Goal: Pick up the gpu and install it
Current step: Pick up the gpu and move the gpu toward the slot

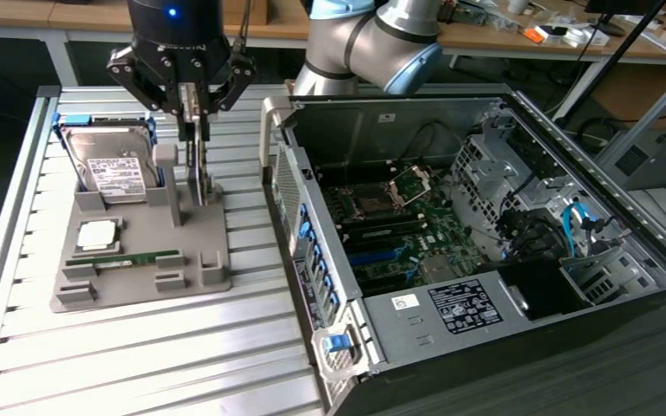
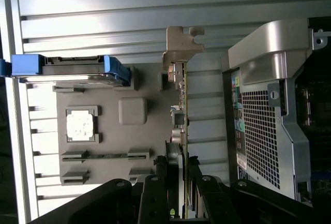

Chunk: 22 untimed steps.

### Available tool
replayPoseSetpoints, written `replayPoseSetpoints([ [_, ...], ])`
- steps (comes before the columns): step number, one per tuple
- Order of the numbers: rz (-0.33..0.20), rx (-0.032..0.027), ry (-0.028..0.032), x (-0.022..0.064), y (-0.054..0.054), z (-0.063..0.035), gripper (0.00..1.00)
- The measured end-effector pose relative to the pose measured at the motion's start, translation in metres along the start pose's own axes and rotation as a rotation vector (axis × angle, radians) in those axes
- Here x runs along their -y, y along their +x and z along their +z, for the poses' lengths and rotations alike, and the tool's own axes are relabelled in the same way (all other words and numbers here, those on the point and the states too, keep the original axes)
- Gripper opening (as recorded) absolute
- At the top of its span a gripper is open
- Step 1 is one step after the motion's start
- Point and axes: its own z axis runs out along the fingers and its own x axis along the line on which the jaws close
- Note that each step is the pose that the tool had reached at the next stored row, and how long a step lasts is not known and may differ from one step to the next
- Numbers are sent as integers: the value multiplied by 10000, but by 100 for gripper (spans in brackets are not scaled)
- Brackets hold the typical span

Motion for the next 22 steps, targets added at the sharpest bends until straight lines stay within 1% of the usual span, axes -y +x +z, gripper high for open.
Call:
replayPoseSetpoints([
  [22, 0, 1, -1, -4, -2, -88, 27],
])
